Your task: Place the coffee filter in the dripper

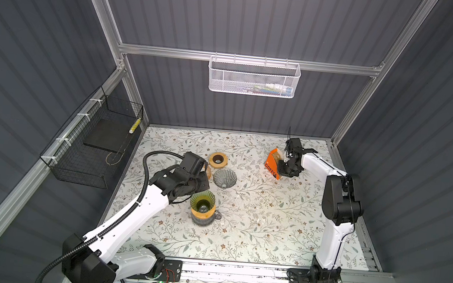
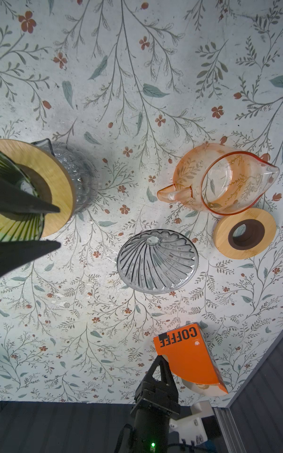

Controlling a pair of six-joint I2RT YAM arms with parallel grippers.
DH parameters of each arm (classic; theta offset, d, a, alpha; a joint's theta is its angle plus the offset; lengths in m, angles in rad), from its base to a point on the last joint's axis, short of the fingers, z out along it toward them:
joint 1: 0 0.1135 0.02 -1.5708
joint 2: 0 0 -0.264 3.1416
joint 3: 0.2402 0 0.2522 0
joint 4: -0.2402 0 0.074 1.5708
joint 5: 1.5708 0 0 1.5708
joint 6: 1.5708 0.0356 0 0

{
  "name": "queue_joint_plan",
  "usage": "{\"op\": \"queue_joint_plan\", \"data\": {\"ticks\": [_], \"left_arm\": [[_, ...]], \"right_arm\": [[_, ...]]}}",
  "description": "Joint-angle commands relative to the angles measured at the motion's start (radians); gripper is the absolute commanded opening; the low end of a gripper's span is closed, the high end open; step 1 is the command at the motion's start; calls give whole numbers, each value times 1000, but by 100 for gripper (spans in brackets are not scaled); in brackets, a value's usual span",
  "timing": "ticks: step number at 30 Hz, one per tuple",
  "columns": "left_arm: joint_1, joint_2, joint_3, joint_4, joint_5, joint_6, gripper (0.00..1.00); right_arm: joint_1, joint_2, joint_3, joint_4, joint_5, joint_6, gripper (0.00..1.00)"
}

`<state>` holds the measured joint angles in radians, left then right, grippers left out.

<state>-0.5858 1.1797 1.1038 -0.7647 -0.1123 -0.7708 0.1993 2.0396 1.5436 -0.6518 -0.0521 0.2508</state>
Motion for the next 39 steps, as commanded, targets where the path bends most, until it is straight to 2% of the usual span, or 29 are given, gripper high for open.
{"op": "queue_joint_plan", "data": {"ticks": [1, 4, 12, 39], "left_arm": [[-3, -12, 5, -13, -10, -10, 22], [-3, -11, 6, -14, -9, -8, 22], [-3, -15, 4, -16, -11, -10, 22], [-3, -43, -8, -14, -4, -19, 22]], "right_arm": [[5, 11, 21, -13, 17, 2, 22], [5, 14, 24, -14, 20, 2, 20], [6, 18, 25, -15, 14, 4, 0], [6, -153, -146, -27, 52, -12, 0]]}}
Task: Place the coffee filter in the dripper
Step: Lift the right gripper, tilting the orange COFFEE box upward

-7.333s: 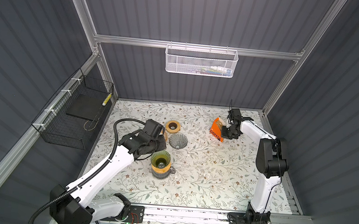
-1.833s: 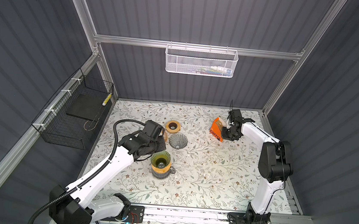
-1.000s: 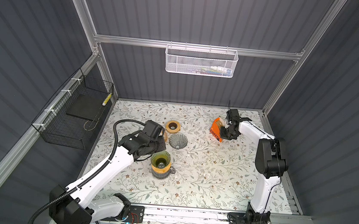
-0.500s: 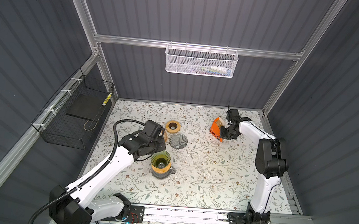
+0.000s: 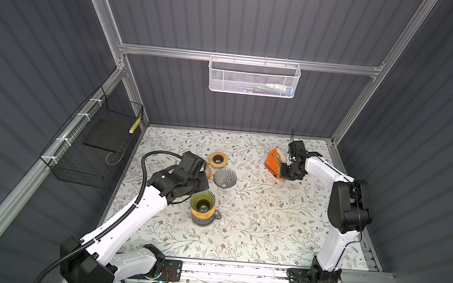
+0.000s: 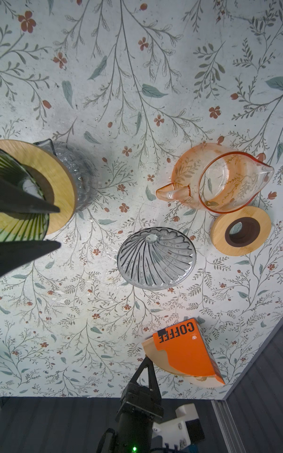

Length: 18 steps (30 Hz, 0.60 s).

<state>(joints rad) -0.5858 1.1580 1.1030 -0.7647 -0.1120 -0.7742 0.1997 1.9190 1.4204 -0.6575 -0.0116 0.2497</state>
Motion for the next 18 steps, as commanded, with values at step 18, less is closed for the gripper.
{"op": "queue_joint_plan", "data": {"ticks": [18], "left_arm": [[-3, 23, 21, -12, 24, 9, 22]], "right_arm": [[21, -167, -23, -47, -27, 5, 24]]}}
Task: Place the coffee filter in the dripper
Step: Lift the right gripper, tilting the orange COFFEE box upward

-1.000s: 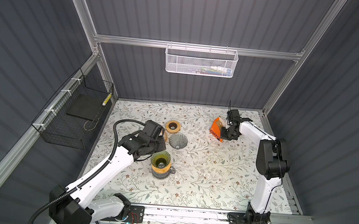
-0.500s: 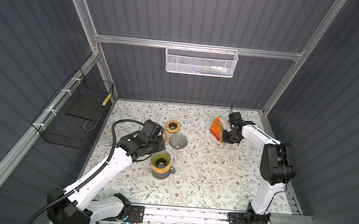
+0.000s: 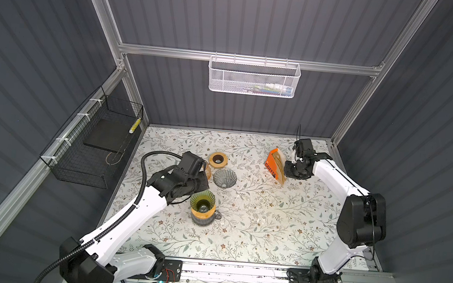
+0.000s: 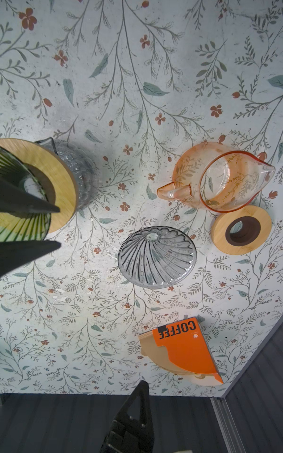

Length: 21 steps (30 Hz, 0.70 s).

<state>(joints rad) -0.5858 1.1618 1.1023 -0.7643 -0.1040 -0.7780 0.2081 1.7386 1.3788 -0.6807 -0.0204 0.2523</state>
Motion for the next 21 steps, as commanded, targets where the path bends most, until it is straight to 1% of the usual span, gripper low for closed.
{"op": "queue_joint_plan", "data": {"ticks": [1, 8, 15, 21], "left_arm": [[-3, 26, 27, -13, 20, 16, 22], [-3, 43, 46, -10, 24, 26, 22], [-3, 26, 22, 3, 24, 13, 22], [-3, 32, 28, -5, 21, 17, 22]], "right_arm": [[16, 25, 28, -27, -23, 0, 24], [44, 87, 70, -15, -37, 11, 20], [54, 141, 107, -12, -24, 15, 20], [54, 145, 120, -12, 6, 10, 20]]}}
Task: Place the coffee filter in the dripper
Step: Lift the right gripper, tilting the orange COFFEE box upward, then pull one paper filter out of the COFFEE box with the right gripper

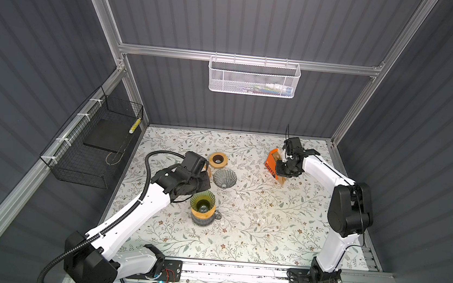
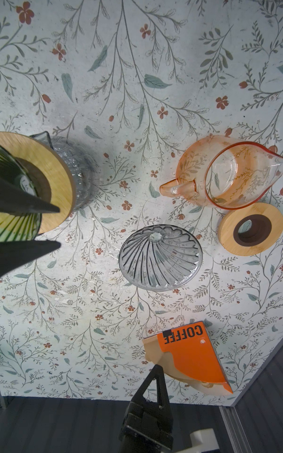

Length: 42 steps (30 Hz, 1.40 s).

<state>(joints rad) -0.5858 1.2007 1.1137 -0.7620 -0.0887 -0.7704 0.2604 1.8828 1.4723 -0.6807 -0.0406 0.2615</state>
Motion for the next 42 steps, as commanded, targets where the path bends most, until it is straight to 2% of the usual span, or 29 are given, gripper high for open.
{"op": "queue_joint_plan", "data": {"ticks": [1, 7, 34, 42], "left_arm": [[-3, -6, 17, -7, 4, 10, 22], [-3, -5, 13, -2, 6, 10, 22], [-3, -29, 1, -12, -9, 2, 22], [-3, -33, 1, -16, -13, 0, 22]], "right_arm": [[2, 1, 27, -14, 34, -1, 20], [2, 6, 37, -15, 48, -17, 22], [2, 67, 85, -17, 36, -13, 20], [2, 72, 88, -15, 41, -8, 11]]}}
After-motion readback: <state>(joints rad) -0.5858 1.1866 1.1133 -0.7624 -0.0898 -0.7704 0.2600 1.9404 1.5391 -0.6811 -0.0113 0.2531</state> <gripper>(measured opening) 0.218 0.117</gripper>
